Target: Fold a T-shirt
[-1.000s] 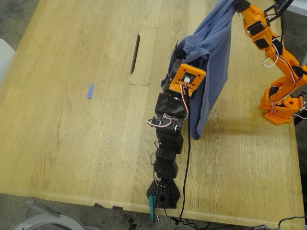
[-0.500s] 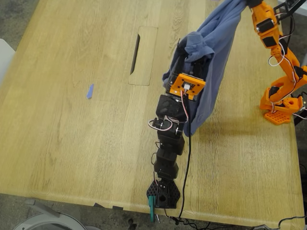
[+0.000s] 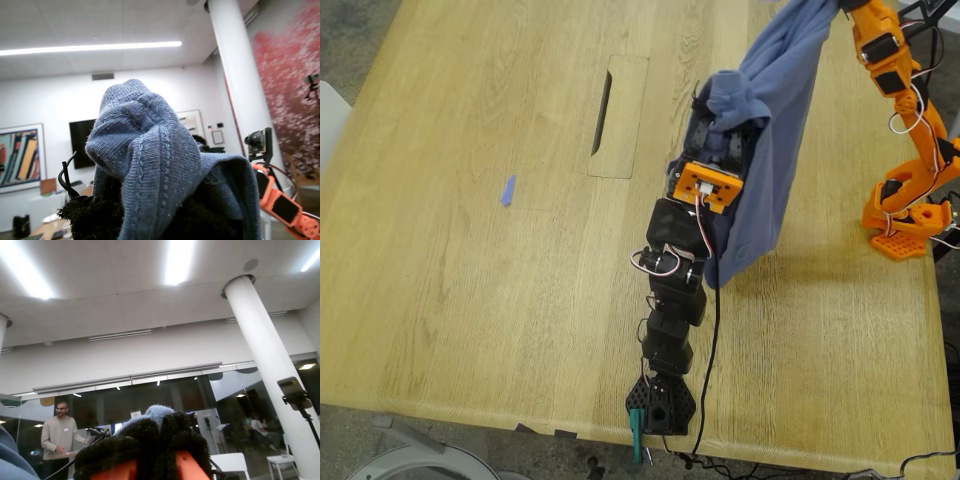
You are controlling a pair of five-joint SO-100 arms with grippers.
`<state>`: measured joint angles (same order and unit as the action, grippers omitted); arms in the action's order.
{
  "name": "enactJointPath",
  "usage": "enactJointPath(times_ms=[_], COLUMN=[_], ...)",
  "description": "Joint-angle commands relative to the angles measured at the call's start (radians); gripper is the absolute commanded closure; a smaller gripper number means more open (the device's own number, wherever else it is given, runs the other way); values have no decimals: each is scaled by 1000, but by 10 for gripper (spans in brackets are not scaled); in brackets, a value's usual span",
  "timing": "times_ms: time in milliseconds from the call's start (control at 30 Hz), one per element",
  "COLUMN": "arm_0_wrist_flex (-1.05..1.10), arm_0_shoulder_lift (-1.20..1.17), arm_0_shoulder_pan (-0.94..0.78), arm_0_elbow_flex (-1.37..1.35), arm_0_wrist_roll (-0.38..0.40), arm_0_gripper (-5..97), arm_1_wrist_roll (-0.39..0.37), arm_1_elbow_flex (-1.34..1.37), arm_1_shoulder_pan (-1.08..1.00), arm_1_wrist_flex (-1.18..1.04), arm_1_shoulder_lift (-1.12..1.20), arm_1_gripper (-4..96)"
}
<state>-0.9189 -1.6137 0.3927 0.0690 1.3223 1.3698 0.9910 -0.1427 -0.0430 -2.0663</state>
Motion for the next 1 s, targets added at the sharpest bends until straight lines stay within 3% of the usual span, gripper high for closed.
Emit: enactJointPath(times_ms=[0, 300, 967], arm_0_wrist_flex=[69, -21, -212], arm_0_shoulder_lift=[-144, -199, -201], arm_0_shoulder_pan=[44, 155, 561], arm_0_elbow_flex=[15, 15, -28], arm_0_wrist_roll=[23, 92, 140], arm_0_gripper=[918, 918, 919], arm_1_wrist_roll=[8, -2, -5], arm_1_elbow_flex=[-78, -347, -460], arm_1_shoulder_pan=[3, 31, 233], arm_1_wrist_flex=[-38, -399, -701], arm_1_shoulder_lift=[-49, -49, -95], arm_1_gripper=[915, 915, 915])
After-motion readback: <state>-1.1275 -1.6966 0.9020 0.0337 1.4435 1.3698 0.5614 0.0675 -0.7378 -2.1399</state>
